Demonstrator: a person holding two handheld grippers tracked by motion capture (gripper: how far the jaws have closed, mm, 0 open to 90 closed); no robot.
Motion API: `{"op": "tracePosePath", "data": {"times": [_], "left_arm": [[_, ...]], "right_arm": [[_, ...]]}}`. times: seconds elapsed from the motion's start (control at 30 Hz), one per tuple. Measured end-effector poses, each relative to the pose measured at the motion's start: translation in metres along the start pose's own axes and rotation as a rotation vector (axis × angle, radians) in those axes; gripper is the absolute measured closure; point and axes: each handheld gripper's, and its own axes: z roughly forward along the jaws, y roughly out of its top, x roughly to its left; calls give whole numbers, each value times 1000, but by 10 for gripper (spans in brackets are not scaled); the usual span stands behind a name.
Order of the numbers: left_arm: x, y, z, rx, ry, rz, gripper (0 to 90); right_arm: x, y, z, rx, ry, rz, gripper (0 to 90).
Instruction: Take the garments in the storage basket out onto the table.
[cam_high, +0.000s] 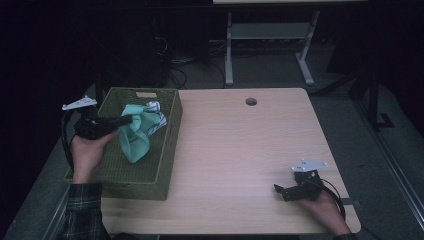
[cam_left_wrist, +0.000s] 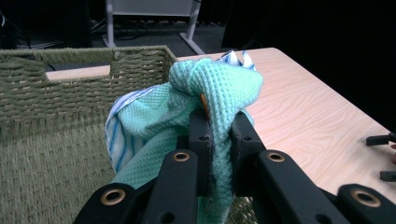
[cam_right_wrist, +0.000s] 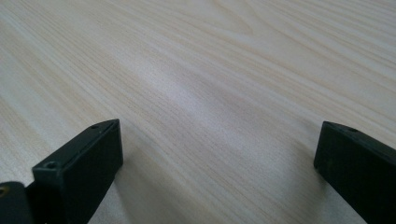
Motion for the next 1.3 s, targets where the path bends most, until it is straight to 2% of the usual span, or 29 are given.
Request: {"op": "tracePosePath", "data": {"times": [0.33,0.67,1.0,1.3], "left_arm": [[-7,17,-4,-32,-37,17,815],[-21,36,-5,-67,-92,42,814],[-44,48,7,-66,-142,85,814],[-72,55,25,-71,-218,121,814]], "right_arm": [[0,0,0,-1,0,1,7],[0,0,0,-2,0,1,7],[0,0,0,-1,-1,2,7],[0,0,0,-1,-2,1,7]]}}
